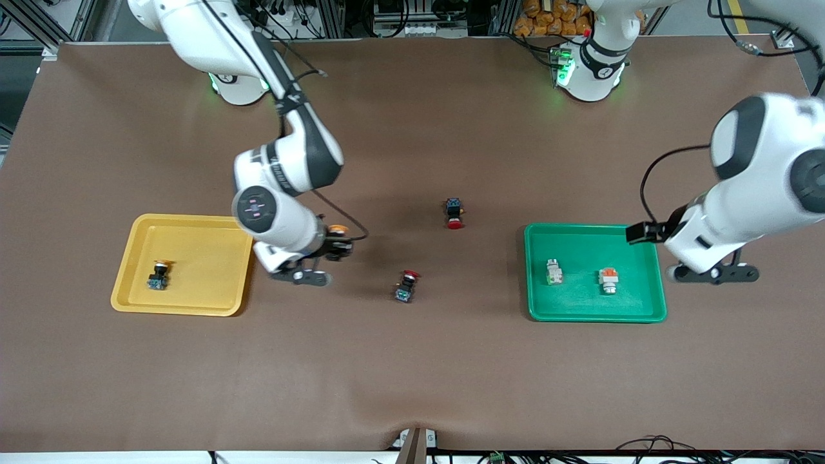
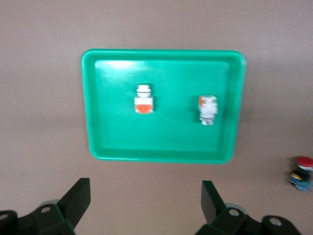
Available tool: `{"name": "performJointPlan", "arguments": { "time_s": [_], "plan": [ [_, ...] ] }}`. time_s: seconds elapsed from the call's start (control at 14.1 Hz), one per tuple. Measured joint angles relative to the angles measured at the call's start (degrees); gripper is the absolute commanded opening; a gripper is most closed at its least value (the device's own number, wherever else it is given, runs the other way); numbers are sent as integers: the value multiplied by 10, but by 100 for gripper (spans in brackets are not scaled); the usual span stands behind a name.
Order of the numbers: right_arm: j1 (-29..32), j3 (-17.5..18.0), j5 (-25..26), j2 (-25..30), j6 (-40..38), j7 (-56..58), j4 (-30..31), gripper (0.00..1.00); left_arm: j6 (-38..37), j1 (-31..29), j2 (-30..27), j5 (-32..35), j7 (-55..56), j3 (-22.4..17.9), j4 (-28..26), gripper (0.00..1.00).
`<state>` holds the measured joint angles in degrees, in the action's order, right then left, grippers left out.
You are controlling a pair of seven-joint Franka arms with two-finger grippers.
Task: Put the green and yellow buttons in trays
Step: 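Carry the blue button into the yellow tray and open the right gripper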
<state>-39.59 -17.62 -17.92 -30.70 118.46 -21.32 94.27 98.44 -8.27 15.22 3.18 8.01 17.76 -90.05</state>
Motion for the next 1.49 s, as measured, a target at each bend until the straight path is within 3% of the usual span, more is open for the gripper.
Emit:
{"name": "performJointPlan", "arguments": {
  "time_s": [0.36,0.64,0.71,0.78,0.85,1.21,1.49],
  "plan": [
    [18,-93,24,1,-33,212,11,0,-93,32,-106,-27,-44,-46,-18,100],
    [116,-101,24,-3,-35,367,16,4,-127,90,-153,-28,-45,-99,-31,100],
    [135,-101,24,-6,-37,395,17,19,-129,93,-159,-28,-45,-100,-32,100],
    [145,-101,24,-10,-40,409,20,70,-135,94,-167,-28,-45,-100,-32,100],
    [149,-100,24,-16,-40,412,23,100,-142,95,-176,-28,-45,-100,-32,100],
    [149,-98,24,-19,-107,412,-2,100,-149,97,-213,-31,-45,-112,-32,100],
    [149,-136,26,65,-177,412,-45,100,-119,97,-201,-50,-51,-133,-32,100]
  ]
}}
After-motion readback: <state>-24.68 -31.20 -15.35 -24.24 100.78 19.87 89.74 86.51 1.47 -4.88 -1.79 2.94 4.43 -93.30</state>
